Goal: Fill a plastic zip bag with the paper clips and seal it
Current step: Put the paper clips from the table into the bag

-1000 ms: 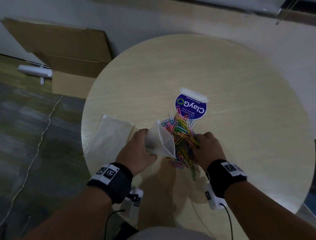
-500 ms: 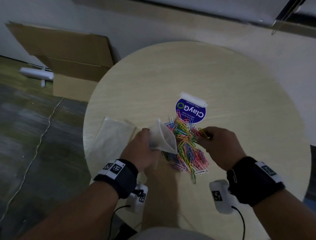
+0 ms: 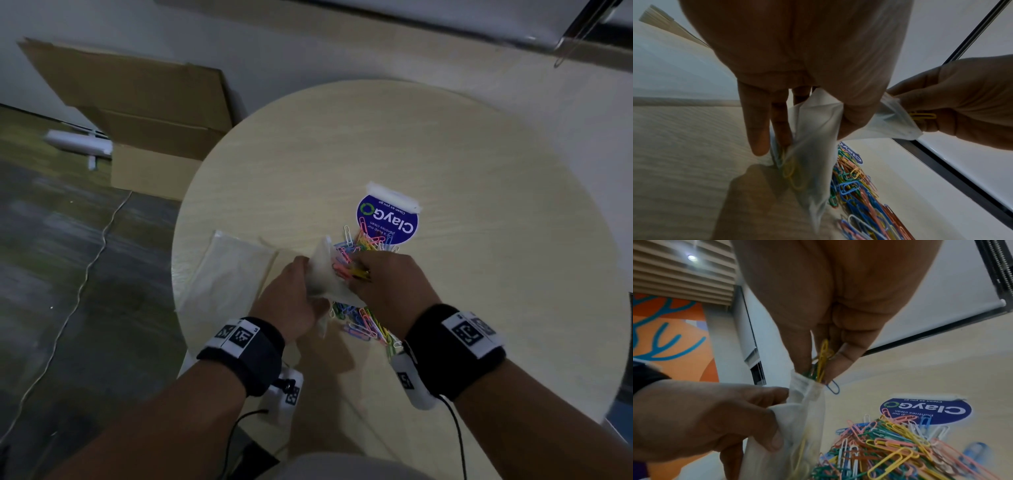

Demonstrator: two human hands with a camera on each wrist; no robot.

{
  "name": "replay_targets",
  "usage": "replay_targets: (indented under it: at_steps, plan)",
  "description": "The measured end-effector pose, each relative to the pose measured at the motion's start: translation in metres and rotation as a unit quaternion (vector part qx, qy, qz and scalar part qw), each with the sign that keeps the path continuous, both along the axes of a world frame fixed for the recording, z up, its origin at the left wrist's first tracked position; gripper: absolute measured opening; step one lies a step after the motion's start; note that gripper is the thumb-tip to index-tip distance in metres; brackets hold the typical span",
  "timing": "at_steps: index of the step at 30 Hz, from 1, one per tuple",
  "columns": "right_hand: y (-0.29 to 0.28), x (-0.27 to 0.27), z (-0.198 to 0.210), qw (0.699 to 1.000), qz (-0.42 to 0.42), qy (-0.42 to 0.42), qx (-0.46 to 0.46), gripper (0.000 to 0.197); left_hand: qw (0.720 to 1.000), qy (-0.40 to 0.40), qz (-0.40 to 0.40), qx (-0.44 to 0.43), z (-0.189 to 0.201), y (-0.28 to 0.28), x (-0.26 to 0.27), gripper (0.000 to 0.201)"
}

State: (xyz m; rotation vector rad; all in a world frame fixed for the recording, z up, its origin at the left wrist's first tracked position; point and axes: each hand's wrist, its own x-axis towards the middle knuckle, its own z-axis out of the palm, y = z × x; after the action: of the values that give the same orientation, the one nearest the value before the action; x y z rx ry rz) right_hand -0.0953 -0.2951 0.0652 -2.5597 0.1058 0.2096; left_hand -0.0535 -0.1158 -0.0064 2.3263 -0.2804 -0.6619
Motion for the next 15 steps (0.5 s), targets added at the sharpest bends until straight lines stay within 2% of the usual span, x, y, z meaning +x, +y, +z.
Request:
replay_targets:
  at_steps: [2, 7, 9, 11, 13, 15]
  plan:
    - [0.002, 0.000, 0.005, 1.000, 0.013, -0.002, -0.001, 0.030, 1.000, -0.002, 0.003, -0.017, 0.000, 0.001, 0.000, 0.049]
    - [0.000, -0.001, 0.013, 0.996, 0.007, -0.044, 0.081, 0.024, 0.999, -0.018, -0.001, -0.044, 0.000, 0.000, -0.002, 0.038]
    - [-0.004, 0.000, 0.010, 0.991, -0.032, -0.024, 0.127, 0.022, 0.999, -0.014, -0.002, -0.041, -0.001, -0.001, -0.001, 0.039]
    - [-0.010, 0.000, 0.004, 0.978, -0.117, -0.025, 0.170, 0.017, 1.000, -0.004, -0.003, -0.031, 0.000, -0.003, 0.000, 0.041]
    - [-0.015, 0.001, -0.004, 0.971, -0.180, -0.026, 0.158, 0.010, 1.000, 0.008, 0.001, -0.029, 0.000, -0.003, 0.000, 0.040]
    - [-0.014, 0.000, -0.012, 0.978, -0.155, 0.032, 0.133, 0.008, 1.000, 0.011, -0.002, -0.027, 0.001, -0.002, -0.001, 0.040]
